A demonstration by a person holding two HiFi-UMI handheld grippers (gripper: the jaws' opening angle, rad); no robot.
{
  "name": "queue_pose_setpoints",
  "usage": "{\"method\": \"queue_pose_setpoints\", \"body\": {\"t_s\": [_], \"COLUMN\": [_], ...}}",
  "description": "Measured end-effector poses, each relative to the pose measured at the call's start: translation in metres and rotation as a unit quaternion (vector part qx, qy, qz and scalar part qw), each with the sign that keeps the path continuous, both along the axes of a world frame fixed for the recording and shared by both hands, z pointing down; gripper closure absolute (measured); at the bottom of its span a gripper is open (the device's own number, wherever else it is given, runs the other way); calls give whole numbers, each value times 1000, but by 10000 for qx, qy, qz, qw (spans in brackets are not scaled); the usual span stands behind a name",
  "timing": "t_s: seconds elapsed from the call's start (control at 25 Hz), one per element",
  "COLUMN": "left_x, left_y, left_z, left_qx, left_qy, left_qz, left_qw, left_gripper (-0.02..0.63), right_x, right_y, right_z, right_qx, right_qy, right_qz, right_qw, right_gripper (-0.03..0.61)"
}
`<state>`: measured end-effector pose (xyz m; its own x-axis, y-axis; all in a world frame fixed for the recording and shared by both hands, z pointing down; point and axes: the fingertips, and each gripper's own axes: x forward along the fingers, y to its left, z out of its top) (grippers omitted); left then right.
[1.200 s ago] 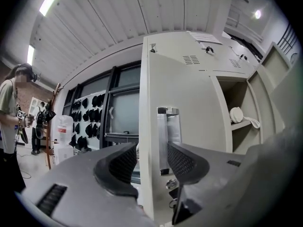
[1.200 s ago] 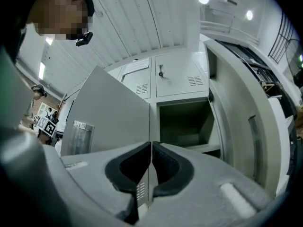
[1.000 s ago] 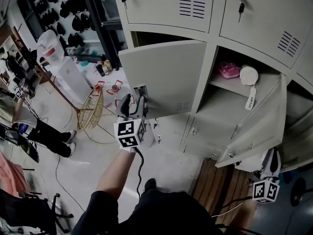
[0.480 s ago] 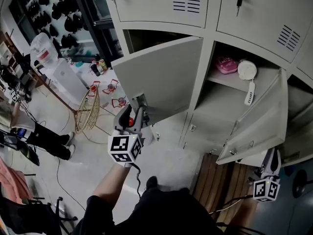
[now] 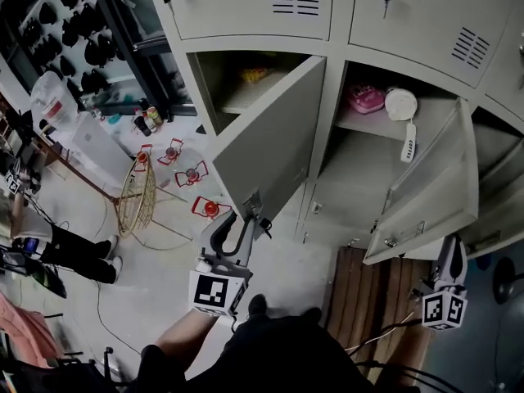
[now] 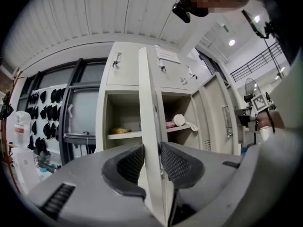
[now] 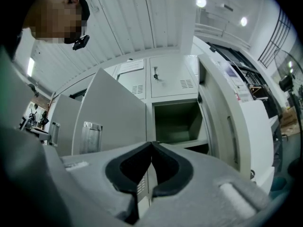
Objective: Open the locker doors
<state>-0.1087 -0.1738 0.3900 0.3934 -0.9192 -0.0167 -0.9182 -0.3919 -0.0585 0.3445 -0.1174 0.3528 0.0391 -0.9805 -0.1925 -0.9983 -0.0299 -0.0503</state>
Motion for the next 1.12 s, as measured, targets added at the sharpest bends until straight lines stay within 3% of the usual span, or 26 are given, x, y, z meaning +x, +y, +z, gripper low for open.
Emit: {"method": "queue_pose_setpoints", "body": {"t_s": [0.48, 0.84, 1.12], "left_x": [60, 111, 103], "left_y": [41, 52, 51], "left_z": [10, 27, 15], "left_qx": [219, 11, 246], "left_qy": [-563, -502, -224], "left_qz": [1176, 1825, 1783], "left_qw": [9912, 9819, 9834], "left_gripper": [506, 506, 506], "right_x": [-19, -30, -28], "right_y": [32, 35, 34], "right_z": [-1, -5, -4], "right_qx": [-81, -78, -64], "right_qy": [13, 26, 32], "right_qz": [212, 167, 175], "right_qw": [9997, 9998, 9998], "right_gripper": [577, 577, 577]}}
